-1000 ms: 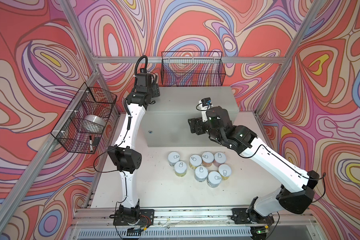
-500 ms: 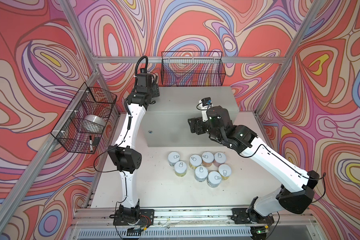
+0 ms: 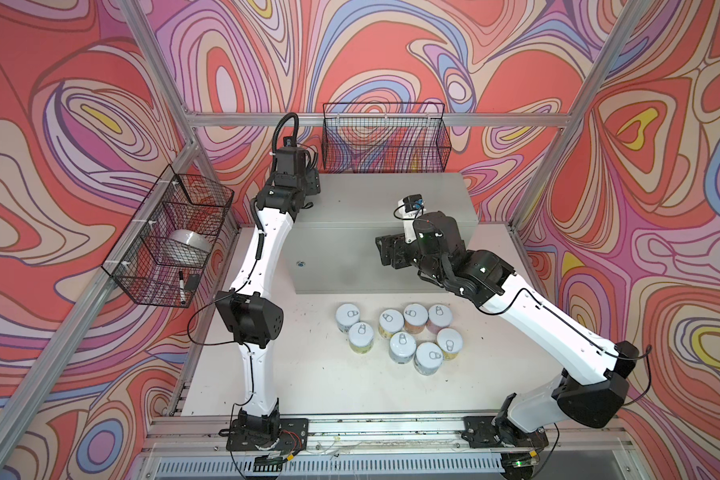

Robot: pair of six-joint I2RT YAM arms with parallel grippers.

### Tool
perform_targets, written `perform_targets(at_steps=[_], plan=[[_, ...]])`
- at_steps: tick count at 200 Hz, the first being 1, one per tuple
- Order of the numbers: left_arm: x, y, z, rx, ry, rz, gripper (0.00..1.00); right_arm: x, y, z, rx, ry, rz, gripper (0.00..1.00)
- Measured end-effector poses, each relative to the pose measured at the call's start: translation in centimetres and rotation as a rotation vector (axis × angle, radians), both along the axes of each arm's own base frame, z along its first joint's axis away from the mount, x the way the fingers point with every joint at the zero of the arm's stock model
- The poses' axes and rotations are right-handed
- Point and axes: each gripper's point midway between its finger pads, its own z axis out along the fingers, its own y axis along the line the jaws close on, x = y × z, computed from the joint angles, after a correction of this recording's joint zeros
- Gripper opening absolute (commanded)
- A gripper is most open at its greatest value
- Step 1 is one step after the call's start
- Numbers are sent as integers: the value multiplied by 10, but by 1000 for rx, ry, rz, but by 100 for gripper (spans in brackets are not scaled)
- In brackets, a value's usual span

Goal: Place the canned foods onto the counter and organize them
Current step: 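Hold the pink can over the far edge of the cabinet top with the left gripper, then lower the pink can onto the cabinet top and open the left gripper, then withdraw the left gripper from the cabinet toward the cans while the right lowers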

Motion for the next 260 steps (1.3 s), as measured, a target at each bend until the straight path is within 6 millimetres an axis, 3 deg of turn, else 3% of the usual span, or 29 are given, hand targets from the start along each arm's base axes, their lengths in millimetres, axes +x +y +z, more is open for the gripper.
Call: perform_targets(at_steps=[57,86,132,167,196,226,260], plan=[[-8,3,36,-3,-94,9,100,0,0,0,6,3,0,89],[-13,2,44,0,-112,11,100,0,1,0,6,4,1,89],[-36,-6,52,33,-147,5,100,-3,-2,6,18,-7,2,89],[-58,-11,84,26,-226,-6,100,-8,-7,17,38,-26,1,89],[-86,-14,116,36,-304,-3,100,-11,-12,24,50,-41,-3,89],[-129,-22,132,19,-355,-31,100,-12,-14,27,52,-46,-8,89],[-185,-11,154,-84,-376,-53,100,-13,-14,7,31,-14,-9,89]])
